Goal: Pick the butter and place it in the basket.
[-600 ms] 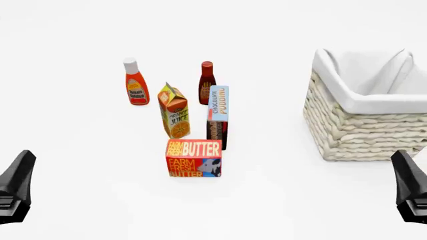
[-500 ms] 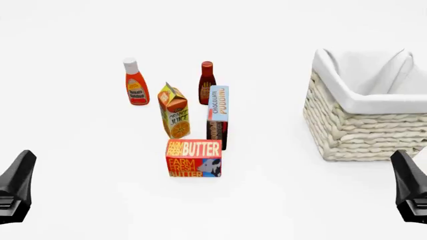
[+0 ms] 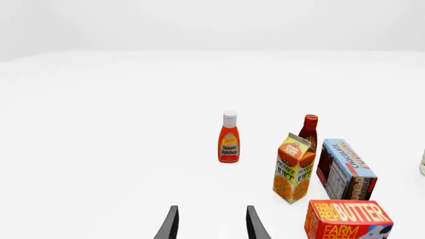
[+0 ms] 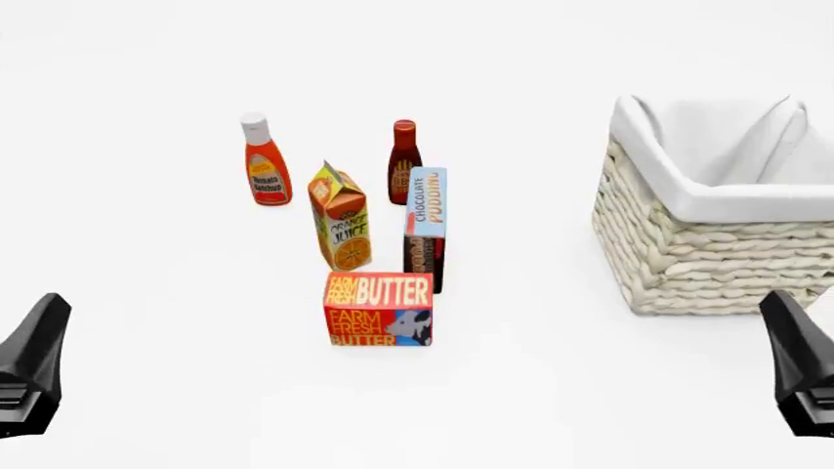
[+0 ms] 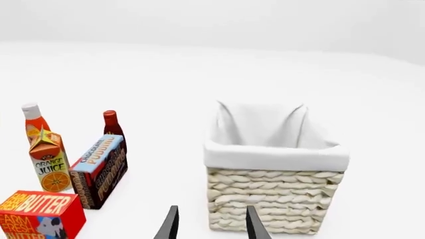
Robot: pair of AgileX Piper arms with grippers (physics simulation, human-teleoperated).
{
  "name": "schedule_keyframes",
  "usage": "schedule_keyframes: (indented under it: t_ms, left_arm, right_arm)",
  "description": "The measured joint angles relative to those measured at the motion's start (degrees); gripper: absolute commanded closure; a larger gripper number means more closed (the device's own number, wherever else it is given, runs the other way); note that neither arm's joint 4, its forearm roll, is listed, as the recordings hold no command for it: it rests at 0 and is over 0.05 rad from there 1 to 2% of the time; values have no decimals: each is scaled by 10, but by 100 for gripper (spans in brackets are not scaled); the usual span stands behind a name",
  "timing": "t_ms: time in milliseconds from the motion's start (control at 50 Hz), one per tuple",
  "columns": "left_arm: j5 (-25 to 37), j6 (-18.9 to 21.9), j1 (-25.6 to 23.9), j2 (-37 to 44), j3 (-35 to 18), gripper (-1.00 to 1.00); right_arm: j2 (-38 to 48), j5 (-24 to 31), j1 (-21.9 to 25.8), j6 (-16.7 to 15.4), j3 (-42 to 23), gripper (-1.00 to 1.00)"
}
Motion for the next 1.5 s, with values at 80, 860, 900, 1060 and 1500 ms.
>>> schedule_keyframes:
  t_ms: [80, 860, 900, 1060, 1500]
  left_arm:
    - [0, 0, 0, 0, 0, -100]
    - [0, 0, 0, 0, 0, -100]
    - [0, 0, 0, 0, 0, -100]
    - [0, 0, 0, 0, 0, -100]
    - [0, 0, 0, 0, 0, -100]
  right_arm:
    - [7, 15, 10, -7, -16, -100]
    - [259, 193, 157, -138, -338, -100]
    - [270, 200, 162, -143, -349, -100]
    - [313, 231, 185, -149, -386, -100]
    - [412, 325, 231, -177, -476, -100]
